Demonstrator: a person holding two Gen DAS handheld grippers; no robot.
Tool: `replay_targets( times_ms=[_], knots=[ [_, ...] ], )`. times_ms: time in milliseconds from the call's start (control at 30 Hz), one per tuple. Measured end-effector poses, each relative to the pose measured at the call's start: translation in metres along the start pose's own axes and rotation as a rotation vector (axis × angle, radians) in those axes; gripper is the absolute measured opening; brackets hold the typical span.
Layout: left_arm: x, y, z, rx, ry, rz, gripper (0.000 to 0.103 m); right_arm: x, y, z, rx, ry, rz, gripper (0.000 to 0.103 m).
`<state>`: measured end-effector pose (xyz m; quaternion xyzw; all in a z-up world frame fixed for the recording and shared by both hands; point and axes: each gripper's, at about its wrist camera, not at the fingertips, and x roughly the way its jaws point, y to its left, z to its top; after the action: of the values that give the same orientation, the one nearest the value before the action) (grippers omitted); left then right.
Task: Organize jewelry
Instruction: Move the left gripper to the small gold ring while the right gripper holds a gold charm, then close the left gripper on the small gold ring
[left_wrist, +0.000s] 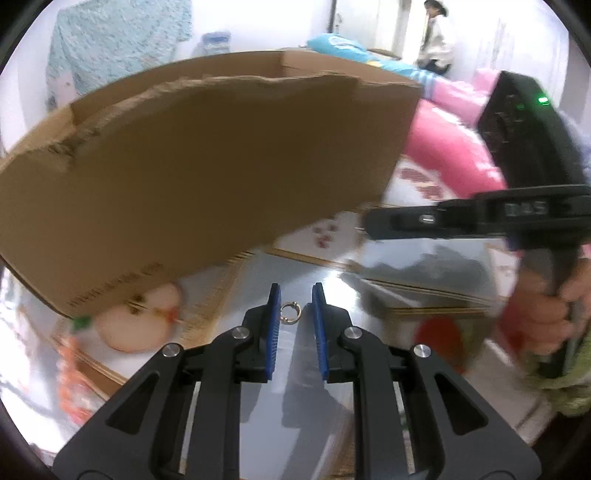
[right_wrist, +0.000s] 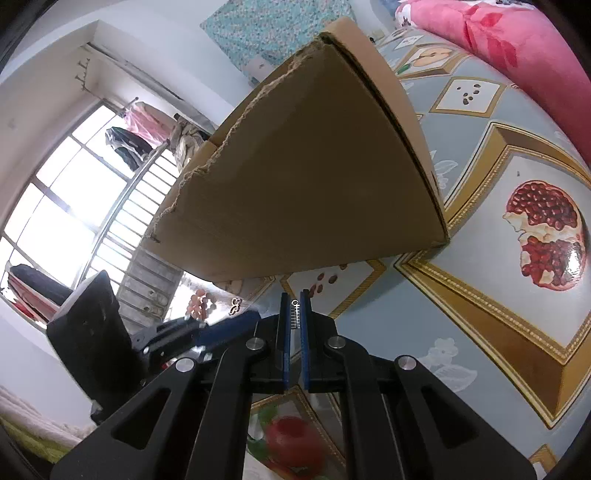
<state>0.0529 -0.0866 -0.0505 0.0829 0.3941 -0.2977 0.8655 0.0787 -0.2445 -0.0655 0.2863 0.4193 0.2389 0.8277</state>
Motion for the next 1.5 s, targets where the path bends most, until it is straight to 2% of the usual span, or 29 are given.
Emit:
replay_targets(
  times_ms=[100, 167, 267, 400, 567, 733, 900, 967, 1067, 1167, 1300, 1400, 1500],
  knots=[
    [-0.005, -0.007, -0.003, 0.01, -0.003, 0.028, 0.017, -0.004, -0.001, -0.002, 0.0, -0.006, 0.002, 0.005],
    [-0.011, -0.007, -0.004, -0.012, -0.015, 0.045, 0.031, -0.007, -0.003, -0.003, -0.002, -0.009, 0.0, 0.005],
    [-0.017, -0.005, -0.004, -0.04, -0.023, 0.047, 0.032, -0.01, -0.005, -0.004, -0.008, -0.013, -0.006, 0.005],
    [-0.012, -0.009, -0.007, -0.048, 0.015, 0.038, 0.032, -0.014, -0.005, -0.004, -0.007, -0.018, -0.004, 0.005],
    [-0.005, -0.015, -0.007, -0.046, 0.034, 0.0, 0.031, -0.019, -0.005, -0.005, -0.006, -0.024, 0.0, 0.005],
    [0.0, -0.013, -0.003, -0.052, 0.02, -0.025, 0.031, -0.021, -0.008, -0.006, 0.0, -0.024, -0.002, 0.005],
    [-0.002, -0.008, -0.002, -0.101, 0.001, -0.145, 0.032, -0.022, -0.009, -0.004, 0.005, -0.028, -0.005, 0.005],
    [-0.007, -0.008, -0.002, -0.084, -0.018, -0.138, 0.032, -0.024, -0.01, -0.004, 0.003, -0.03, -0.009, 0.005],
    [-0.011, -0.004, -0.005, -0.029, -0.025, -0.062, 0.032, -0.024, -0.014, -0.002, 0.006, -0.031, -0.01, 0.005],
    [-0.007, -0.005, -0.002, 0.044, -0.007, 0.004, 0.032, -0.023, -0.015, -0.002, 0.012, -0.029, -0.008, 0.005],
    [0.0, -0.005, 0.0, 0.157, 0.037, 0.04, 0.032, -0.02, -0.016, -0.003, 0.009, -0.026, -0.01, 0.005],
    [-0.001, -0.006, 0.002, 0.224, 0.041, 0.037, 0.031, -0.019, -0.018, -0.002, 0.012, -0.023, -0.012, 0.005],
    [-0.003, -0.002, 0.005, 0.245, 0.051, 0.001, 0.022, -0.018, -0.021, -0.001, 0.014, -0.023, -0.009, 0.005]
  ],
)
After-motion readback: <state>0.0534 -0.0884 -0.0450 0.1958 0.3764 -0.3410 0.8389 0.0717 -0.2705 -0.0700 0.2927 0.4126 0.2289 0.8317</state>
